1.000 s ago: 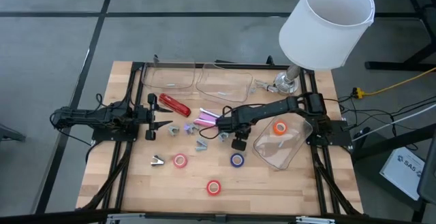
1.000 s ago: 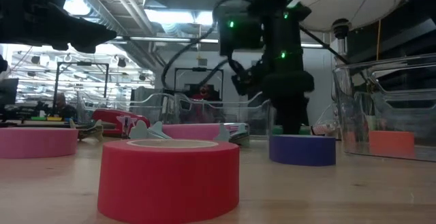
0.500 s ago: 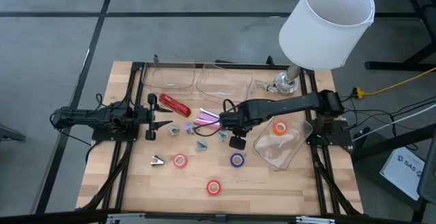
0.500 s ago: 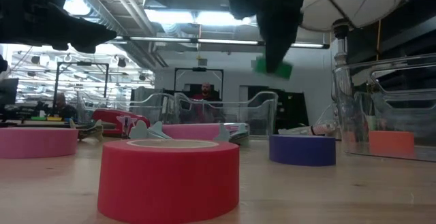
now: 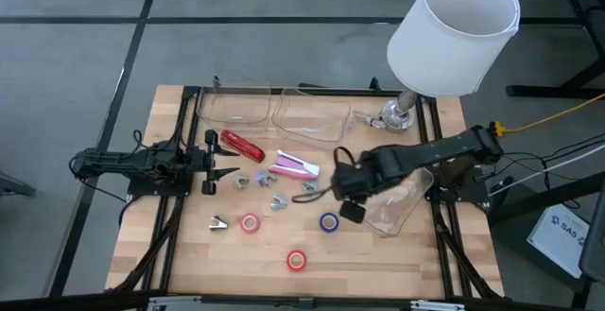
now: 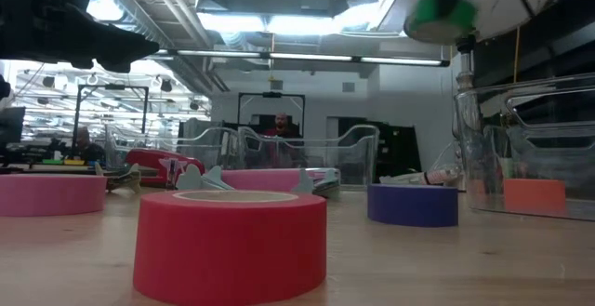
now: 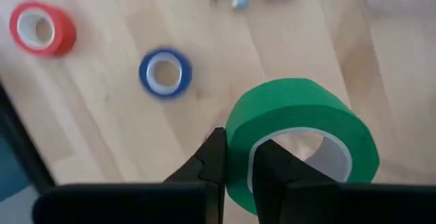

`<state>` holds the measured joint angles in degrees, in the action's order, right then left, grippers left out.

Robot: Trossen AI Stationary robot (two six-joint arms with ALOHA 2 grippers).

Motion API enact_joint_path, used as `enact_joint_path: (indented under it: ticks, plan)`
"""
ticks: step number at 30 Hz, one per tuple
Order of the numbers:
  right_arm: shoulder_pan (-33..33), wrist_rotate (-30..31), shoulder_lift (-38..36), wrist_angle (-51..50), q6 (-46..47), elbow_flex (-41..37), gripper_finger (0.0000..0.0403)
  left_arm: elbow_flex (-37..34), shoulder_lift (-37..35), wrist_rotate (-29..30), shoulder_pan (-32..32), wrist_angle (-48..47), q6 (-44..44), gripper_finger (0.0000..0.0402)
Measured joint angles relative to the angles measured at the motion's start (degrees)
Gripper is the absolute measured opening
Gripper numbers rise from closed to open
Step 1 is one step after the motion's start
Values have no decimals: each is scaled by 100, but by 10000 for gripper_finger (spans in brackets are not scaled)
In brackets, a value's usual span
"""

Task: Pick and place Stapler, Stapler remover, tape
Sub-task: Put the green tape into the bottom transparent bin

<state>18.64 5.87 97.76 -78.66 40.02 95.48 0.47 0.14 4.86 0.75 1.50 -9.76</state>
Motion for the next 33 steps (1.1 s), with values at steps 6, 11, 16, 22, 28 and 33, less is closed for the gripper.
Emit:
enact_joint_path:
  ticks: [6, 11, 16, 22, 28, 33]
  plan:
    - [341, -6, -234, -935, 950, -1, 43, 0, 0, 0, 0, 2, 0, 182]
    - [375, 9, -273, -1072, 1174, -331, 43, 0, 0, 0, 2, 1, 0, 182]
    - [235, -7, -674, -841, 957, -1288, 43, 0, 0, 0, 1, 1, 0, 182]
    - [26, 9, -1326, 285, 617, -2551, 43, 0, 0, 0, 2, 0, 0, 182]
    - [-318, -216, -1784, 816, 880, -3723, 44, 2, 0, 0, 0, 2, 0, 182]
    - [-392, -528, -1934, 1480, 1113, -4425, 44, 0, 0, 0, 2, 1, 0, 182]
